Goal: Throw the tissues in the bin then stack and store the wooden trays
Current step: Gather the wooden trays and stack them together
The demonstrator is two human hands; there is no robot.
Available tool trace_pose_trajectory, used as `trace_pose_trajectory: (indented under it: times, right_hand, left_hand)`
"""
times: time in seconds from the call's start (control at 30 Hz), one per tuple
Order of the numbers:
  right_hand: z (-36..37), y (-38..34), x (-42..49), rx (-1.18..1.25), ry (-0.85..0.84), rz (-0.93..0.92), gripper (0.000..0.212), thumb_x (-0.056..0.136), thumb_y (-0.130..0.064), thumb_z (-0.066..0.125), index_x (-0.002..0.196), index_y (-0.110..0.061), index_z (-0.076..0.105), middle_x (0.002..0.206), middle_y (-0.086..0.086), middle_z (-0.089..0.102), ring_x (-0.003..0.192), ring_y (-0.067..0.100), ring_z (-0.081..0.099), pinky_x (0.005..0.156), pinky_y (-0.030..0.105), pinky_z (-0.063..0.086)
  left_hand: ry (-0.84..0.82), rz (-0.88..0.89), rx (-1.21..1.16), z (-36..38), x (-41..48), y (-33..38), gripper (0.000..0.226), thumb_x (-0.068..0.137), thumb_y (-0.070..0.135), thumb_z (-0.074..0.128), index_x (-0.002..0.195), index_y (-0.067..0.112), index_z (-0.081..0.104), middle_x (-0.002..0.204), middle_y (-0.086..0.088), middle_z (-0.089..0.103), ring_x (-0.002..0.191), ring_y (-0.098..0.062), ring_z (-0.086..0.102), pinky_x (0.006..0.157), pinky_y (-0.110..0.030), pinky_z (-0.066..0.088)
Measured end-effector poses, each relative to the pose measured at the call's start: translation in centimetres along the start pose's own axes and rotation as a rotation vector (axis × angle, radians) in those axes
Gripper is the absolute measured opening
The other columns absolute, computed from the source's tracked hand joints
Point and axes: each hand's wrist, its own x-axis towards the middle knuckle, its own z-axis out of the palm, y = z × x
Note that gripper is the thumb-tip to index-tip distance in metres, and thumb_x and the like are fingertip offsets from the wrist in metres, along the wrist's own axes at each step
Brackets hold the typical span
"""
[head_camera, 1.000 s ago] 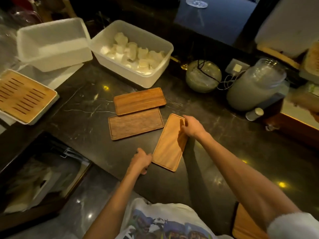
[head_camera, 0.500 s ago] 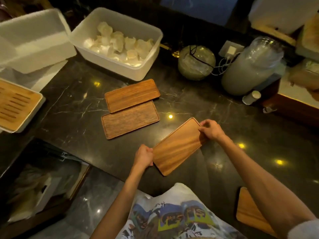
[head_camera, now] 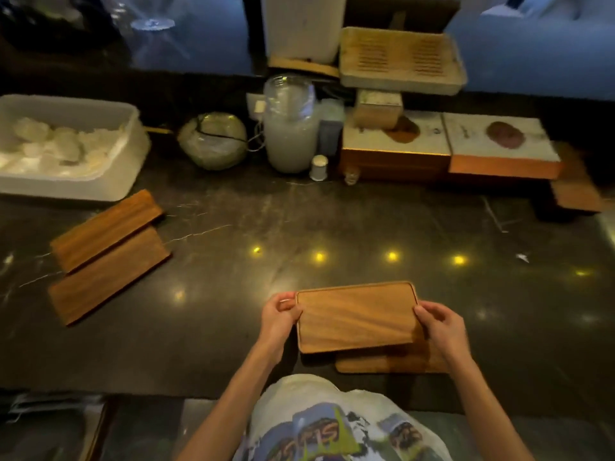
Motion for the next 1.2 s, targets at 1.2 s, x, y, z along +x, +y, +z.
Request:
trace_pose_trajectory:
  times: [1.2]
  right_hand:
    - [-6.5,8.7,1.7,-0.244,-0.005,-0.095,0.031,0.093,-0.021,0.060,0.123,-0.013,0.065,0.115,0.008,0.070,0.107,0.027,0.063,0.080,0.030,0.044]
  left_hand:
    - [0.449,0.110,0.726,12.5,-3.2,-5.2,0.017,0.092,0.007,0.055,0.104,0.013,0.065,0.108,-0.010,0.067,0.102,-0.030,0.063,0.088,-0.042,0.054]
